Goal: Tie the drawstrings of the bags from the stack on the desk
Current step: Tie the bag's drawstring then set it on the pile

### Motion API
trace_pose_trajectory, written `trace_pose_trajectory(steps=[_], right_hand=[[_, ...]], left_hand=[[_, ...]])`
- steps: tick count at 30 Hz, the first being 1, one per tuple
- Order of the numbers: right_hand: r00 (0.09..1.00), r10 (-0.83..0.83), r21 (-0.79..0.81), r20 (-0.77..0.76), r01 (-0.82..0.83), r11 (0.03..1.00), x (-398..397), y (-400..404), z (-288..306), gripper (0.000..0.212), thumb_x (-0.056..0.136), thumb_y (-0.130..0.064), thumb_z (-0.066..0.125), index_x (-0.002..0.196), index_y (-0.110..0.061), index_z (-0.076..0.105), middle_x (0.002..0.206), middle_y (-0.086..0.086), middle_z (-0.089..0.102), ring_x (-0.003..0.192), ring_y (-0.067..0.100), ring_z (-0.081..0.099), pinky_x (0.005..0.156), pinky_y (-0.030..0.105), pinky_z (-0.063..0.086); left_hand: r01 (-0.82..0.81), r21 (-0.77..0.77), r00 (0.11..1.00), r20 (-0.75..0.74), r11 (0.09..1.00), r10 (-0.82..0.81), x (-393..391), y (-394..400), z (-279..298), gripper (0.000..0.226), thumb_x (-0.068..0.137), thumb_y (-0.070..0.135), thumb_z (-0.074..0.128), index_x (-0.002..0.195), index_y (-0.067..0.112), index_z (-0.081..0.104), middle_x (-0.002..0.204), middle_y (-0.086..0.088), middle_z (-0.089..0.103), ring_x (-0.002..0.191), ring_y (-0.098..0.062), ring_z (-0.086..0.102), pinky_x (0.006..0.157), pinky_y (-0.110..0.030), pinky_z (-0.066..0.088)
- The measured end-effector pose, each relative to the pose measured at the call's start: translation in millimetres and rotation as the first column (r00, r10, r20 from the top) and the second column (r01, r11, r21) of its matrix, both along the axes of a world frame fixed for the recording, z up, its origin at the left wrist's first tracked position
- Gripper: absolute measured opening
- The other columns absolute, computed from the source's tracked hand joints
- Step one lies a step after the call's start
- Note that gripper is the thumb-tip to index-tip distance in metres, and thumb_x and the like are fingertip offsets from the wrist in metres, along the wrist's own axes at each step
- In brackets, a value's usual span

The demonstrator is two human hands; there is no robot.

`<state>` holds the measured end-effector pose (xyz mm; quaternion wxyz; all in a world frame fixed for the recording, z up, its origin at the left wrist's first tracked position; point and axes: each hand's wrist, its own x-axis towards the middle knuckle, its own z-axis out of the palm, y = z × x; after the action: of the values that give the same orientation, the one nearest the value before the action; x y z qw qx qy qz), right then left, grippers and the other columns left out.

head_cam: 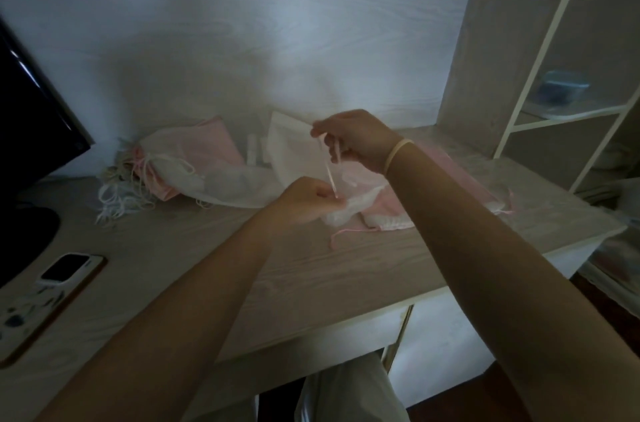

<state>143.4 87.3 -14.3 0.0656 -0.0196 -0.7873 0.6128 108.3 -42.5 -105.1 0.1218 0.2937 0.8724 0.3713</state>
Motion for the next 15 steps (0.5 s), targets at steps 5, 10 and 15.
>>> trace_pose_trajectory(steps=[5,10,15], right_hand=[[0.976,-0.167,0.280,-0.139,0.200,0.939,-21.7,-9.8,1.7,0.034,0.092,-0.015,0.054,0.108,0.014,0.062,0.101,0.028,0.065,0.084,0.029,0.061,0.080,0.035,0.047],[0.995,-0.061,0.425,0.079,0.022,0.905,-9.5,2.8,-23.0,0.024,0.092,0.002,0.049,0.110,0.006,0.065,0.098,0.019,0.069,0.077,0.021,0.065,0.081,0.031,0.056],[0.983,0.029,0.719,0.180,-0.152,0.679,0.5,10.2,-43.9,0.017,0.082,-0.014,0.067,0.100,-0.015,0.069,0.105,0.002,0.069,0.093,0.014,0.063,0.089,0.027,0.050]], left_hand=[[-0.094,-0.004,0.995,-0.017,0.996,0.094,-4.2,2.7,-1.2,0.033,0.089,0.030,0.059,0.076,0.002,0.071,0.066,-0.002,0.064,0.060,-0.010,0.055,0.062,-0.023,0.040],[-0.154,0.153,0.972,0.203,0.976,0.122,-7.6,2.2,2.4,0.025,0.093,0.026,0.061,0.085,0.008,0.075,0.054,0.012,0.064,0.054,-0.004,0.050,0.051,-0.012,0.039],[-0.256,0.260,0.913,0.382,0.931,0.144,-9.5,3.6,3.8,0.021,0.093,0.018,0.060,0.082,0.003,0.071,0.058,-0.001,0.065,0.045,-0.006,0.044,0.039,-0.012,0.031]])
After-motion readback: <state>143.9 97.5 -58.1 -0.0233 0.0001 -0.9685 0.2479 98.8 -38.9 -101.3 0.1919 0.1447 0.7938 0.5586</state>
